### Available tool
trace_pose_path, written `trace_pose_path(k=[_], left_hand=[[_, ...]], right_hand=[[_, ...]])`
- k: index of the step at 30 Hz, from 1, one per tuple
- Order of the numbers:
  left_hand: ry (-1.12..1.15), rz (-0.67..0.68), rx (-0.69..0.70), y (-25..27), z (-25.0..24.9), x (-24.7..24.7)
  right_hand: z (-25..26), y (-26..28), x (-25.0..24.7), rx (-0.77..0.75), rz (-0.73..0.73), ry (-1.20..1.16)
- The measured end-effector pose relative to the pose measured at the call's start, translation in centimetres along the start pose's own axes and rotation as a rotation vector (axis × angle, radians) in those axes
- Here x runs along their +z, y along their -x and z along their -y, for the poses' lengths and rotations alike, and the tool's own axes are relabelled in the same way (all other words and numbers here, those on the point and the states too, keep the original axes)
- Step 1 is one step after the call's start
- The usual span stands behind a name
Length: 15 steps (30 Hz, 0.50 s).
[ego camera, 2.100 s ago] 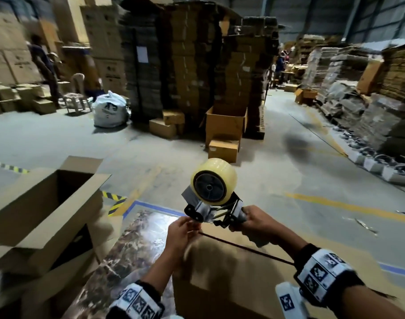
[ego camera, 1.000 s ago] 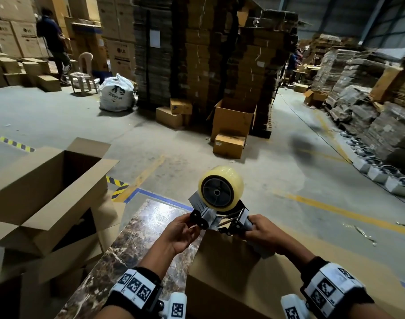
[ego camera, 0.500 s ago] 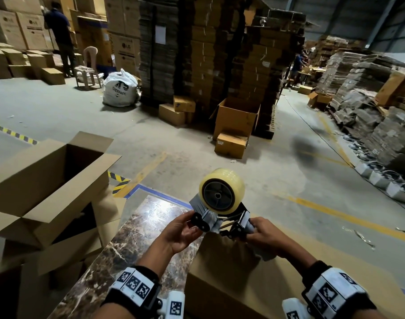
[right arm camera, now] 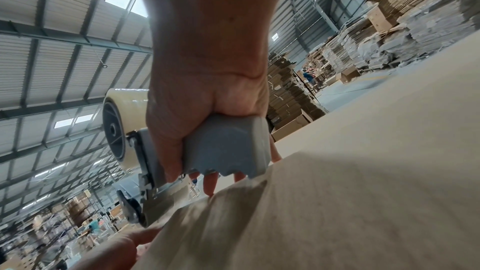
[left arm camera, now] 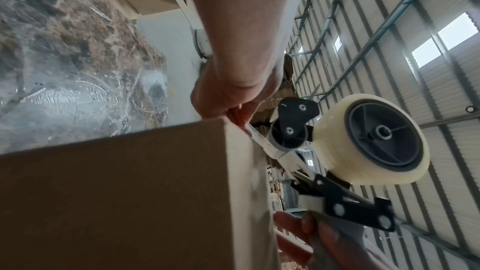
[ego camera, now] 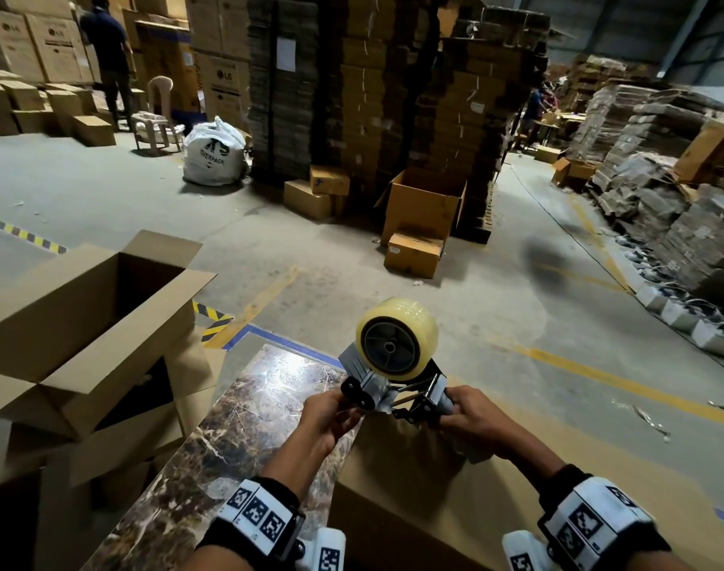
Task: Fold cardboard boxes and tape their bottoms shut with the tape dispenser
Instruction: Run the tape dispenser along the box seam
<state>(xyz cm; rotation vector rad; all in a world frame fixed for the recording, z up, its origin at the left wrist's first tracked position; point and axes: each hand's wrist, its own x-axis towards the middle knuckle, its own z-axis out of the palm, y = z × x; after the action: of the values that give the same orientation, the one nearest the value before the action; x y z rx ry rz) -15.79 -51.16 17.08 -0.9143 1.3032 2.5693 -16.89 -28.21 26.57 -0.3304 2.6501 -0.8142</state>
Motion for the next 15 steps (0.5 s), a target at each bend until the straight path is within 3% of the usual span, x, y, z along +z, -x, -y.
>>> trace_pose_path(k=[5, 9, 15], left_hand=[[-0.078, -0.122, 0.021, -0.3, 1.5, 0.1], [-0.158, -0.113, 0.024, -0.5, 2.7, -0.1], [-0.403, -0.061, 0.143, 0.1, 3.3, -0.4]], right_hand=[[-0.1, 0.3, 0.0, -0.008, 0.018, 0.034], [0.1, 0.2, -0.2, -0.012, 0.046, 0.097], [0.3, 0.1, -0.7, 0.003, 0.081, 0.106]])
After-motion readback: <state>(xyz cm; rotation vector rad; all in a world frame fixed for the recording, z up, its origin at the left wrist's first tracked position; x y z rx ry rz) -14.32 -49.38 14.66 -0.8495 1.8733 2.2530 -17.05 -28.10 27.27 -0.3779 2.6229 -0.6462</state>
